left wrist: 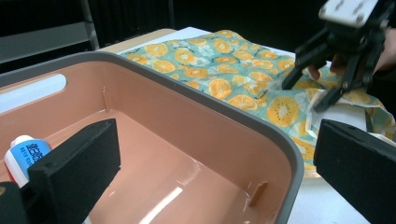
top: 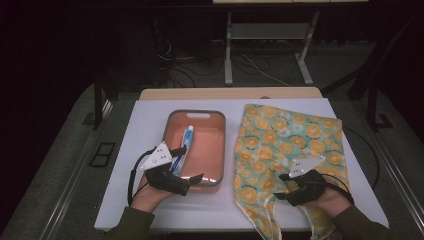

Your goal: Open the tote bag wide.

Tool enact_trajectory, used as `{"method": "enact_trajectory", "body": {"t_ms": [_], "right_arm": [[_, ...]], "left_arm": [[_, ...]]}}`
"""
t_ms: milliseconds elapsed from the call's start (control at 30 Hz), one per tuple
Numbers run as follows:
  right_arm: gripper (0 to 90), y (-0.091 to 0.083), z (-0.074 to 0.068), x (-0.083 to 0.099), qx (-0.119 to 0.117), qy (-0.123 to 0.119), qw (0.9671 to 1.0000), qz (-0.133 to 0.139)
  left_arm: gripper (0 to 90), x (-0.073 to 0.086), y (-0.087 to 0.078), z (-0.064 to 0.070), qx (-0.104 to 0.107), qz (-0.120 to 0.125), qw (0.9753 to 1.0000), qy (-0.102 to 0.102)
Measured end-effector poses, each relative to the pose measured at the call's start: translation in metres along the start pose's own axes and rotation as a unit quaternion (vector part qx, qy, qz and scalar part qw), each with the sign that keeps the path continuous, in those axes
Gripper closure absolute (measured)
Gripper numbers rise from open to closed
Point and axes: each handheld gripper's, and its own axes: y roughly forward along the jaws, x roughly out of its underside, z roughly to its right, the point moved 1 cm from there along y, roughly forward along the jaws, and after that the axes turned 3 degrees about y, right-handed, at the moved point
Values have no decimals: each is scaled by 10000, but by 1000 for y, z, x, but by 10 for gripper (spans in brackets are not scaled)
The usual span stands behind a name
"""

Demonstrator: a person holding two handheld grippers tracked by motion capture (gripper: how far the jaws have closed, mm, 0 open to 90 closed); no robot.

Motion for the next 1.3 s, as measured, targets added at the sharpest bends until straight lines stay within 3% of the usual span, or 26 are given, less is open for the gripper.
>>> {"method": "enact_trajectory", "body": {"t_ms": [67, 200, 233, 300, 333, 367, 467, 633, 833, 933, 1167, 1300], "right_arm": [[344, 10, 1, 7, 133, -130, 9994, -281], [452, 12, 2, 8, 26, -145, 9994, -305], [591, 12, 2, 8, -45, -162, 9996, -243], [712, 12, 1, 8, -72, -135, 9996, -229], [712, 12, 1, 8, -72, -135, 9996, -229], [825, 12, 2, 8, -57, -145, 9997, -200], [888, 13, 2, 7, -29, -146, 9997, -178], [897, 14, 0, 1, 28, -102, 9998, -165], [897, 16, 7, -19, 138, 64, 9998, 109], [897, 21, 19, -36, 321, 360, 9985, 240], [894, 36, 34, -51, 408, 799, 9957, 238], [665, 28, 32, -49, 296, 802, 9955, 414]], "left_arm": [[0, 0, 0, 0, 0, 1, 10000, 1], [0, 0, 0, 0, -2, -7, 10000, 8], [0, 0, 0, 0, -4, -9, 10000, 8], [0, 0, 0, 0, -7, -6, 10000, 6], [0, 0, 0, 0, -10, -13, 10000, 11], [0, 0, 0, 0, -9, -15, 10000, 12], [0, 0, 1, 1, -13, -12, 10000, 9], [0, 0, 1, 1, -11, -14, 10000, 12], [0, 0, 1, 1, -16, -17, 10000, 11], [0, 0, 1, 1, -14, -6, 10000, 6], [0, 0, 1, 0, -4, -1, 10000, 1], [0, 0, 1, 0, 5, -3, 10000, 7]]}}
